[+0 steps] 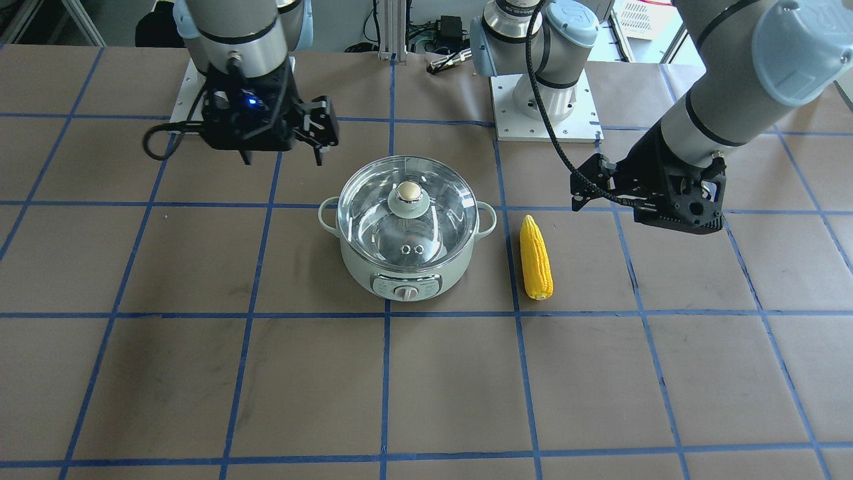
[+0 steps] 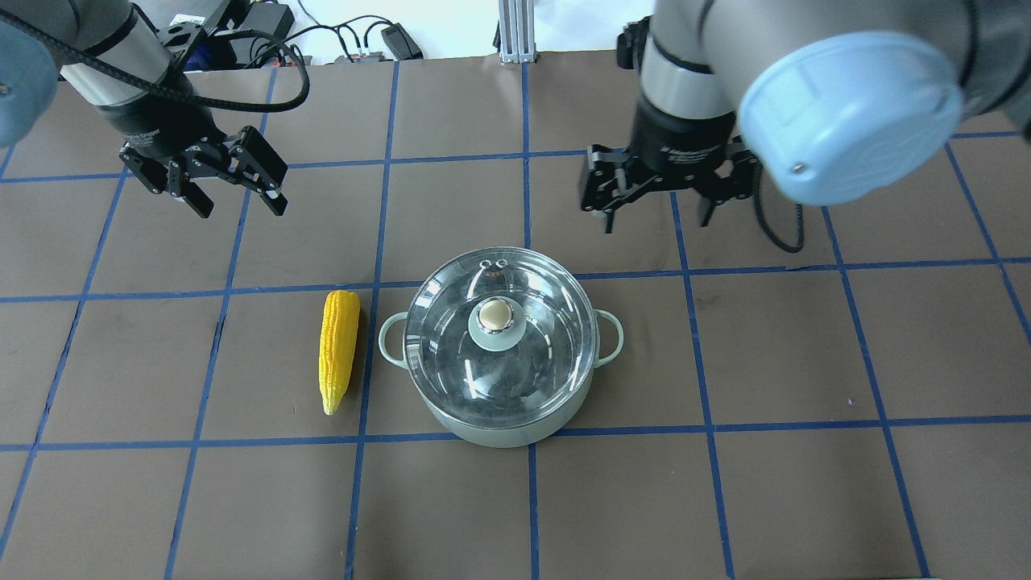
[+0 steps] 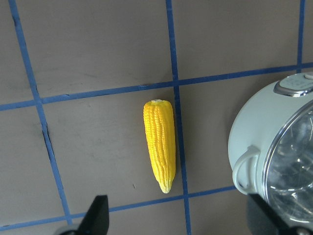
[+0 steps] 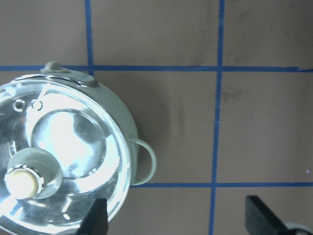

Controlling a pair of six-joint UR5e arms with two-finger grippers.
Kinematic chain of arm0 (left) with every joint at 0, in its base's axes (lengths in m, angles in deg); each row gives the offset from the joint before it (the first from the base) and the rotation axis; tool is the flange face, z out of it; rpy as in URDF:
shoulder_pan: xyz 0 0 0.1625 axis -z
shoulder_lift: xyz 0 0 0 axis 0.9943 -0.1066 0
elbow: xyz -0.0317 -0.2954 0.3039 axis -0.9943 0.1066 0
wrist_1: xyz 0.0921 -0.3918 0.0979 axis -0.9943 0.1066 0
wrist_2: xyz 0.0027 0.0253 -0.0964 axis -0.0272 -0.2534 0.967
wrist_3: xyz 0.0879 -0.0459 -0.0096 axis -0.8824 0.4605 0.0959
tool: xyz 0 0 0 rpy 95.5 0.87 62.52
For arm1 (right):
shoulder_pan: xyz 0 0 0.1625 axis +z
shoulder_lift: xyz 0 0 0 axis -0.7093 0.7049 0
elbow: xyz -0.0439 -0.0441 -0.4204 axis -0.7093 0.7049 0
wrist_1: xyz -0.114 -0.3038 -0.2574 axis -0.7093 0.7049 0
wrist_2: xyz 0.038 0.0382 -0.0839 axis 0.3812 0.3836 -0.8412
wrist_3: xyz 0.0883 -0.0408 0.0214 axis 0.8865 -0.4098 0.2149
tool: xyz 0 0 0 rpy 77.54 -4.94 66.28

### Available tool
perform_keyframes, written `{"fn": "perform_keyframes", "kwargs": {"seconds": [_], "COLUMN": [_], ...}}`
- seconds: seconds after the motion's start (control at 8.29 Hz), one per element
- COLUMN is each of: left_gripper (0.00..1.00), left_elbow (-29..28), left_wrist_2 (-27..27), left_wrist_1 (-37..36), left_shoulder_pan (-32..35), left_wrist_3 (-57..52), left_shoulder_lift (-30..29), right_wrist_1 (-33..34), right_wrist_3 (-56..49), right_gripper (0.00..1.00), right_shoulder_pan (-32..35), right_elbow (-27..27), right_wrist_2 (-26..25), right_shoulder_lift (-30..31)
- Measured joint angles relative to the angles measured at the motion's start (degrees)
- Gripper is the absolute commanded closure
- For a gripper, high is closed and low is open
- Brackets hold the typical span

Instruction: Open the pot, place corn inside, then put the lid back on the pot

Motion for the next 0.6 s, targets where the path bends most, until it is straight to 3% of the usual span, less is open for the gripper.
{"fn": "perform_keyframes", "kwargs": {"seconds": [0.24,0.6], "left_gripper": [0.00,0.00], "left_elbow": [9.23,17.83], "left_wrist_2": [0.95,1.15], "left_wrist_1": [-11.41,-23.56], "left_shoulder_pan": [-1.12,-1.78], "left_wrist_3": [-1.53,-1.96], "left_shoulder_lift": [-0.59,-3.57], "right_wrist_1": [6.63,11.28], "right_wrist_3": [11.10,17.10], "right_gripper": [0.00,0.00], "right_shoulder_pan": [10.42,15.59], "right_elbow": [-0.06,-1.65], "right_wrist_2": [0.14,0.57], "right_shoulder_lift": [-6.04,-10.41]}}
